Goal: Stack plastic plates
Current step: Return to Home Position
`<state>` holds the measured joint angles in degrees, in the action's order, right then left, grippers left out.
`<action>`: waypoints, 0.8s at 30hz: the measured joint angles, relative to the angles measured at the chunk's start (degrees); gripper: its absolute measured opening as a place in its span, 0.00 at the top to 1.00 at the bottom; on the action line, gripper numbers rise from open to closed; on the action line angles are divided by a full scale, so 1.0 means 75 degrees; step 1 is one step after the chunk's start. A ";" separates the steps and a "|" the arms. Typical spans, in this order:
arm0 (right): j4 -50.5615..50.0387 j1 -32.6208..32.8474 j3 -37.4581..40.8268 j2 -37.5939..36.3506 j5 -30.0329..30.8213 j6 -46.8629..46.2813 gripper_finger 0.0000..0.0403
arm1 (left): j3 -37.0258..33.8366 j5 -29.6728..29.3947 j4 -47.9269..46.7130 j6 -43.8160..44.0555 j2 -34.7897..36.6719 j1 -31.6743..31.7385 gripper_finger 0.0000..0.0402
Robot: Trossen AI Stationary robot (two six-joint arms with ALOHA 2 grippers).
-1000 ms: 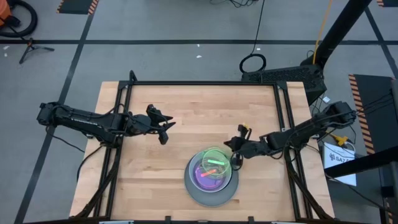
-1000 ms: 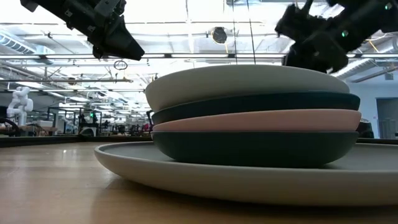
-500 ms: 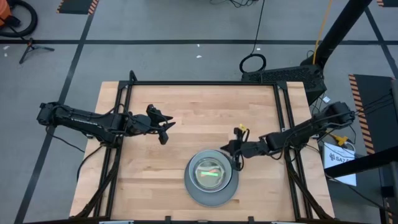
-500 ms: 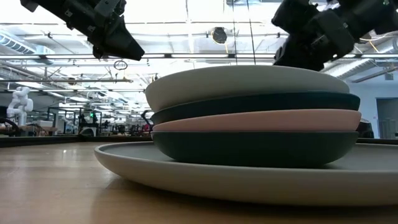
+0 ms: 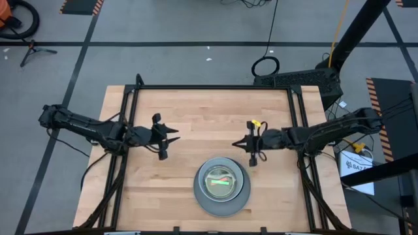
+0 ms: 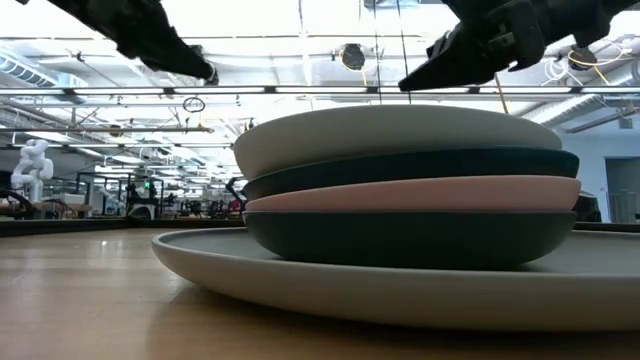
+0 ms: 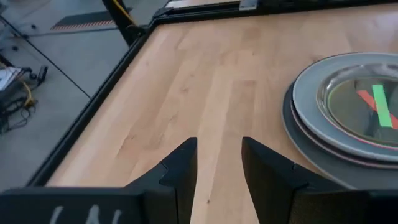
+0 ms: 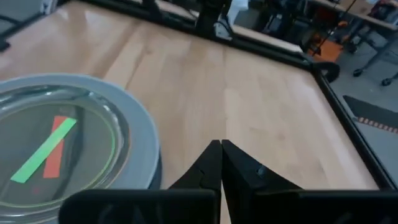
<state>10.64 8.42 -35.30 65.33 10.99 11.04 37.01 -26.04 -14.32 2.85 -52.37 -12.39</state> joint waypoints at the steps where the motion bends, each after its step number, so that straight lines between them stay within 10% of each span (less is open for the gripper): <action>1: 0.0051 -0.0138 0.0064 -0.0114 -0.0155 0.0086 1.00 | 0.0000 0.0000 -0.0085 -0.0057 0.0132 -0.0007 0.67; 24: 0.1515 -0.2022 0.3100 -0.3453 -0.1345 -0.0474 1.00 | -0.1588 0.0001 -0.0700 -0.0368 0.3667 0.0578 0.67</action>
<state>22.00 -6.75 -12.05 39.43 0.91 7.49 25.11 -26.03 -19.57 0.09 -24.86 -8.06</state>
